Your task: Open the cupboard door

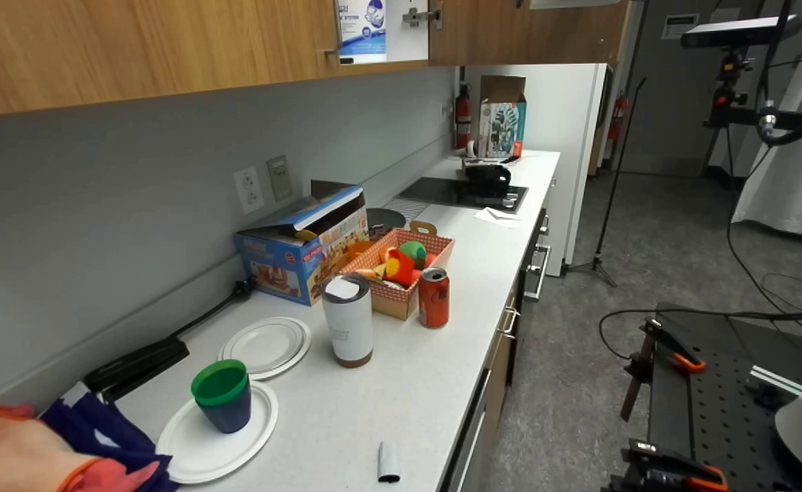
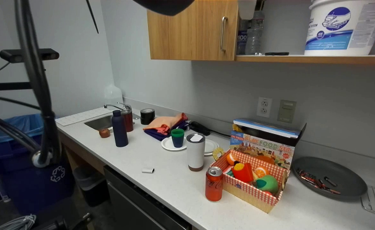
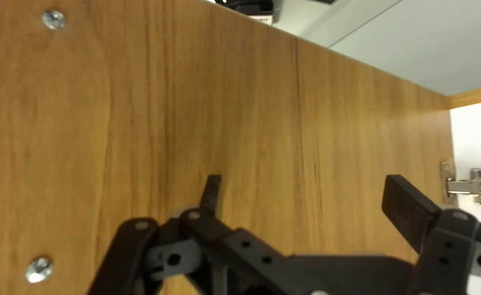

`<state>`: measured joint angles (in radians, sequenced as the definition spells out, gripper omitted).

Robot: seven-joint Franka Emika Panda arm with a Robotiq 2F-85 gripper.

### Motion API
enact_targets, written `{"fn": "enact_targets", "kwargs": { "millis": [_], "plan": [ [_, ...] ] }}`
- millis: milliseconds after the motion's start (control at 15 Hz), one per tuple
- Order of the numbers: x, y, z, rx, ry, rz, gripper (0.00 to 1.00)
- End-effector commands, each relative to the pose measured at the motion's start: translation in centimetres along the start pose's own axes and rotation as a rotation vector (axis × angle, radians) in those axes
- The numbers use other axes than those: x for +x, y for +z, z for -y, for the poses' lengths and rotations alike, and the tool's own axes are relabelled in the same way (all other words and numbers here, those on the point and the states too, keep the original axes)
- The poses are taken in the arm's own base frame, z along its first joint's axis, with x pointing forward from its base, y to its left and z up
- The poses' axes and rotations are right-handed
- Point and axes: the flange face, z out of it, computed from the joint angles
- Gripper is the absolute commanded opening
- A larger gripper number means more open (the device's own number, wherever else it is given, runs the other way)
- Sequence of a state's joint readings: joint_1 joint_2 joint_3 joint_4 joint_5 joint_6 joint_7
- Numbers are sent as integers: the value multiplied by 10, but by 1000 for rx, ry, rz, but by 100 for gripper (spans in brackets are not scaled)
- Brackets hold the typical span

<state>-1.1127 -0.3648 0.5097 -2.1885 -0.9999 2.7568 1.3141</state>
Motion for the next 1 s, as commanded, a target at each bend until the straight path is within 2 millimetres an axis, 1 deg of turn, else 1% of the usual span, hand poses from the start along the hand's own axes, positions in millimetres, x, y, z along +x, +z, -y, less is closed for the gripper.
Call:
{"fn": "enact_targets", "kwargs": {
  "millis": [0, 267, 467, 600, 733, 933],
  "plan": [
    [17, 14, -12, -102, 46, -66, 100],
    [24, 32, -26, -196, 131, -120, 100],
    [31, 42, -34, -250, 203, -188, 100],
    [35, 46, -35, -274, 247, -252, 100],
    [33, 53, -33, -304, 272, -316, 100],
    [28, 58, -29, -331, 298, -384, 100]
  ]
}}
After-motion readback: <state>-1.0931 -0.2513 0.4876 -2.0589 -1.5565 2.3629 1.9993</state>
